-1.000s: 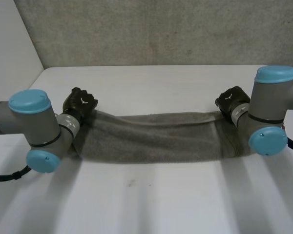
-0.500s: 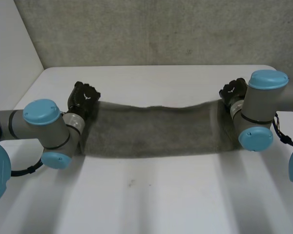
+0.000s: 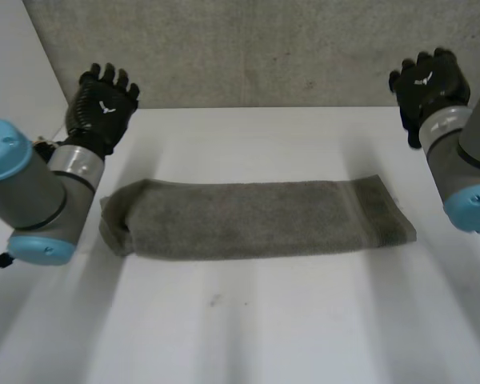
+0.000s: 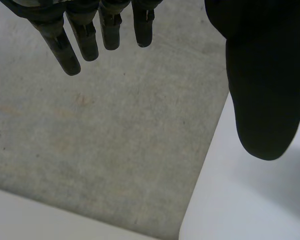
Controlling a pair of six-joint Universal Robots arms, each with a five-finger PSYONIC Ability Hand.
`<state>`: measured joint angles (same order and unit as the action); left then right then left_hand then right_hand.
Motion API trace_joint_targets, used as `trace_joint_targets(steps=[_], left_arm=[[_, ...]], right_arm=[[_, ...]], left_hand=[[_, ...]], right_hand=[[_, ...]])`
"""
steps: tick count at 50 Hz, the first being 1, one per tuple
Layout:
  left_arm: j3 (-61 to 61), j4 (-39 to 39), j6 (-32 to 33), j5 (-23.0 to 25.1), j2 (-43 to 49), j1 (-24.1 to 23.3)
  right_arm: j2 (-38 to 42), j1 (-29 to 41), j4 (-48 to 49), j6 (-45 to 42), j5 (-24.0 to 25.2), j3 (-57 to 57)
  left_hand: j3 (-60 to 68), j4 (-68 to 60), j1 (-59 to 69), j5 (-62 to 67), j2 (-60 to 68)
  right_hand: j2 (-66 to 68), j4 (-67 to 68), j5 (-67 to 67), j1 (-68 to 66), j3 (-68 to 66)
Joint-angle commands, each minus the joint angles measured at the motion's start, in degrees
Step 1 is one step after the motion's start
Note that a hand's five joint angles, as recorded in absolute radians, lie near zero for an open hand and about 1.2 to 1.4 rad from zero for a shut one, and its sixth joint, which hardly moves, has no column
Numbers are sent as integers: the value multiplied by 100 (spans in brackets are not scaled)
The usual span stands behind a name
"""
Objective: Fold the laundry
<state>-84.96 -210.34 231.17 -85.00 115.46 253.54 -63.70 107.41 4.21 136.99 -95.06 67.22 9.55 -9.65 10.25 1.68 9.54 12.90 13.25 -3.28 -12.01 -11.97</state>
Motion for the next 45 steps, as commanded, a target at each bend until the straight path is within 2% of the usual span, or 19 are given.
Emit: trace_joint_targets(steps=[1, 2, 4, 5, 6, 7, 9, 10, 12, 15, 19, 21, 33, 34, 35, 37, 38, 40, 45], left_arm=[[-977, 72, -781, 1, -576, 459], [-978, 72, -784, 1, -577, 460], [-1258, 177, -1519, 1, -752, 539], [-1260, 178, -1522, 1, -753, 539], [-1381, 291, -1888, 1, -796, 582], [-1383, 292, -1892, 1, -797, 583], [-1549, 598, -2530, 1, -805, 662], [-1550, 600, -2533, 1, -805, 662], [-1655, 976, -3023, 1, -805, 697], [-1716, 1214, -3332, 19, -805, 706], [-1821, 1241, -3447, 19, -797, 706], [-1892, 1189, -3456, 10, -770, 706], [-1954, 1092, -3456, 10, -735, 697], [-1963, 1092, -3456, 10, -744, 697], [-1963, 1092, -3456, 10, -744, 697], [-1989, 1092, -3456, 10, -744, 680], [-1989, 1092, -3456, 10, -744, 680], [-1998, 1092, -3465, 10, -761, 653], [-2077, 1092, -3465, 19, -779, 583]], right_arm=[[-248, -176, -1192, 581, 383, 783], [-248, -177, -1194, 583, 383, 784], [-248, -369, -1475, 985, 689, 985], [-248, -370, -1476, 987, 691, 986], [-248, -475, -1502, 1144, 909, 1125], [-248, -589, -1502, 1250, 1154, 1283], [-248, -712, -1485, 1329, 1374, 1467], [-248, -713, -1485, 1330, 1377, 1469], [-248, -905, -1292, 1365, 1709, 1775], [-187, -1073, -854, 1392, 1816, 2057], [-37, -1144, -254, 1383, 1869, 2322], [173, -1178, 271, 1322, 1895, 2488], [561, -1223, 625, 1269, 1886, 2427], [613, -1223, 686, 1260, 1886, 2418], [614, -1223, 686, 1260, 1886, 2418], [692, -1223, 844, 1120, 1895, 2418], [693, -1223, 845, 1119, 1895, 2418], [789, -1223, 923, 848, 1825, 2410], [790, -1292, 924, 435, 1763, 2427]], left_hand=[[45, -35, -25, -168, 46], [45, -35, -25, -168, 46], [66, -56, -3, -147, 67], [66, -56, -3, -147, 67], [83, -73, 14, -130, 84], [83, -73, 14, -130, 84], [83, -73, 14, -130, 84], [83, -73, 14, -130, 84], [83, -73, 14, -130, 84], [66, -56, -3, -146, 67], [66, -56, -3, -147, 67], [66, -56, -3, -146, 67], [49, -39, -20, -163, 50], [45, -35, -25, -168, 46], [45, -35, -25, -168, 46], [45, -35, -25, -168, 46], [45, -35, -25, -168, 46], [45, -35, -25, -168, 46], [45, -35, -25, -168, 46]], right_hand=[[-290, -325, 328, 201, 197], [-290, -325, 328, 201, 197], [-290, -325, 328, 201, 197], [-290, -325, 328, 201, 197], [-290, -325, 328, 201, 197], [-290, -325, 328, 201, 197], [-116, -151, 154, 27, 23], [-113, -148, 152, 24, 21], [-46, -81, 85, -43, -46], [37, 2, 1, -127, -130], [290, 255, -252, -380, -383], [926, 891, -888, -1015, -1019], [2679, 2644, -2641, -2768, -2772], [3345, 3310, -3307, -3434, -3438], [3352, 3317, -3313, -3441, -3445], [4941, 4906, -4903, -5031, -5034], [4950, 4915, -4911, -5039, -5043], [6701, 6667, -6663, -6791, -6794], [6710, 6675, -6672, -6799, -6803]])
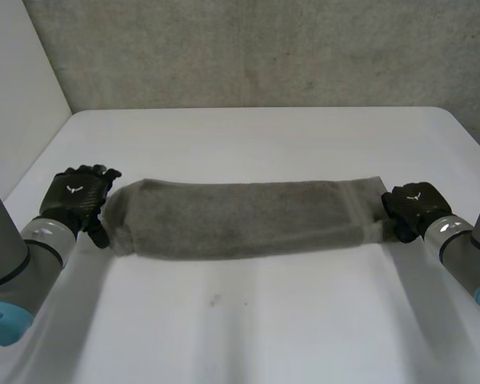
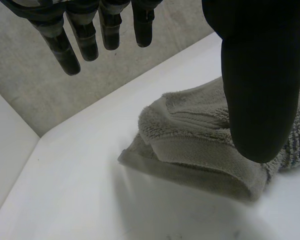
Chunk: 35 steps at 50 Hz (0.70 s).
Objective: Fold the laundry
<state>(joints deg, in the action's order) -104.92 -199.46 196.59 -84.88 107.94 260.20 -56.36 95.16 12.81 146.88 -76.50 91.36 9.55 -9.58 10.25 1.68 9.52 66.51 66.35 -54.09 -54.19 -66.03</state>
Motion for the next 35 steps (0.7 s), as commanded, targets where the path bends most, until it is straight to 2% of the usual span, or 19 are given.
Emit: trace_joint_targets(steps=[1, 10, 18, 20, 21, 23, 24, 25, 28, 35], left_arm=[[-99, 4, -7, 7, -36, -101], [-161, 12, -16, 7, -45, -233], [-196, 30, -86, 7, 17, -558], [-187, 13, -182, 16, 43, -637], [-187, 12, -183, 16, 43, -637], [-152, 4, -262, -28, 148, -655], [-152, 4, -262, -28, 149, -655], [-134, 4, -271, -63, 183, -655], [-125, -14, -306, -90, 184, -628], [-152, 4, -560, -90, 184, -593]], right_arm=[[29, -137, 64, -607, -111, 22], [-165, -314, 37, -616, -190, 4], [-191, -332, 20, -652, -199, 92], [-182, -314, 20, -652, -207, 101], [-182, -314, 20, -652, -208, 101], [-191, -305, 20, -652, -208, 101], [-191, -305, 20, -652, -208, 101], [-200, -314, 29, -652, -208, 101], [-217, -340, 29, -652, -208, 84], [-226, -384, 55, -652, -234, 13]], left_hand=[[45, -42, -25, -168, 48], [235, -232, 165, 22, 238], [470, -467, 401, 258, 473], [1423, -1420, 1354, 1211, 1426], [1429, -1426, 1359, 1216, 1432], [2784, -2781, 2715, 2571, 2787], [2791, -2789, 2722, 2579, 2795], [3691, -3688, 3621, 3478, 3694], [4404, -4401, 4334, 4191, 4407], [4558, -4555, 4488, 4345, 4561]], right_hand=[[1349, 1365, -1591, -2581, -1397], [1349, 1365, -1591, -2581, -1397], [1349, 1365, -1591, -2581, -1397], [1349, 1365, -1591, -2581, -1397], [1349, 1365, -1591, -2581, -1397], [1349, 1365, -1591, -2581, -1397], [1349, 1365, -1591, -2581, -1397], [1349, 1365, -1591, -2581, -1397], [1349, 1365, -1591, -2581, -1397], [1349, 1365, -1591, -2581, -1397]])
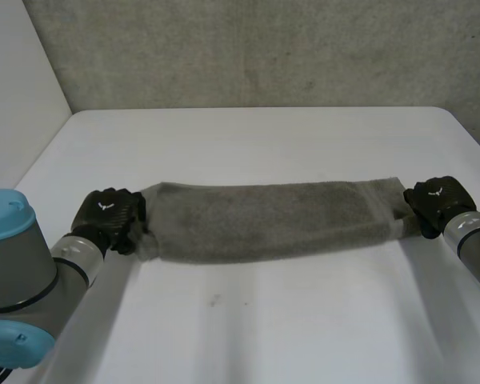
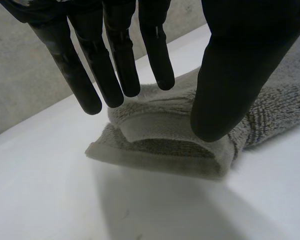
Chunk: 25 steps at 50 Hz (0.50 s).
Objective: Fold the laundry
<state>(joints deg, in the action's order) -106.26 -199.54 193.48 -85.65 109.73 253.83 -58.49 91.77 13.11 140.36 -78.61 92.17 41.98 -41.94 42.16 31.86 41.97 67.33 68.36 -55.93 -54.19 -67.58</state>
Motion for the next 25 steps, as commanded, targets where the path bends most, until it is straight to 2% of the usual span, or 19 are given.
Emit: trace_joint_targets(steps=[1, 20, 23, 24, 25], left_arm=[[-18, 12, -249, -14, 5, 44], [88, -41, -328, 13, 479, -44], [132, -85, -284, 4, 629, -53], [149, -102, -284, -5, 672, -62], [167, -137, -284, -57, 690, -53]], right_arm=[[-13, -54, 16, 0, -23, -67], [-4, 7, -19, 9, -23, 3], [-4, -1, -10, 9, -32, -6], [-4, -1, -10, 9, -32, -6], [-4, -10, -10, 9, -32, -23]], left_hand=[[1314, -1319, 1297, 1327, 1315], [776, -780, 759, 789, 777], [1230, -1234, 1213, 1243, 1231], [1930, -1934, 1912, 1942, 1931], [3152, -3157, 3135, 3165, 3153]], right_hand=[[1267, 1164, -1407, -2581, -1242], [1267, 1164, -1407, -2581, -1242], [1267, 1164, -1407, -2581, -1242], [1267, 1164, -1407, -2581, -1242], [1267, 1164, -1407, -2581, -1242]])
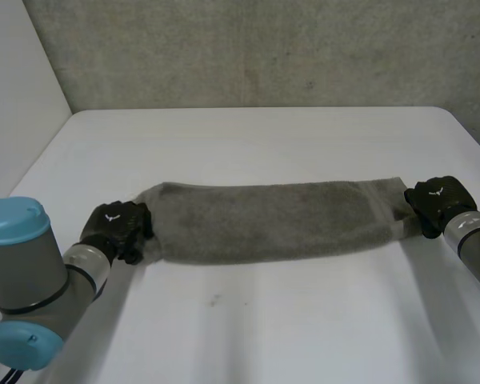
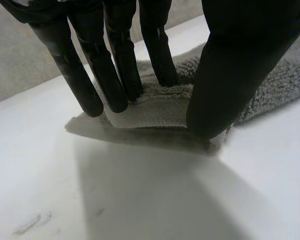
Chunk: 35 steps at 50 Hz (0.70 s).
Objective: Fold the laundry
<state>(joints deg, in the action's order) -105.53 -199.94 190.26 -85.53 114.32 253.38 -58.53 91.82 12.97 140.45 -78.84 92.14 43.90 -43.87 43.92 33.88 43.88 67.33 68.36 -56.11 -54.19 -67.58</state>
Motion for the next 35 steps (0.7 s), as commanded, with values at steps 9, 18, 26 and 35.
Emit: trace_joint_targets(steps=[9, 18, 26, 35], left_arm=[[77, -370, 90, -632, 64, 80], [-266, -361, 459, -614, -261, -113], [-424, -230, 547, -623, -349, -763], [-468, 35, 688, -632, -912, -755]], right_arm=[[0, -304, -32, -132, -254, -284], [-9, -384, -41, -440, -316, -223], [-61, -401, -49, -413, -307, -205], [-149, -674, -278, -510, -237, -311]], left_hand=[[3610, -3613, 3608, 3612, 3612], [3610, -3613, 3608, 3612, 3612], [-1991, 1988, -1994, -1989, -1989], [-2208, 2205, -2210, -2205, -2206]], right_hand=[[1267, 1164, -1389, -2581, -1242], [1267, 1164, -1389, -2581, -1242], [1267, 1164, -1389, -2581, -1242], [1267, 1164, -1389, -2581, -1242]])
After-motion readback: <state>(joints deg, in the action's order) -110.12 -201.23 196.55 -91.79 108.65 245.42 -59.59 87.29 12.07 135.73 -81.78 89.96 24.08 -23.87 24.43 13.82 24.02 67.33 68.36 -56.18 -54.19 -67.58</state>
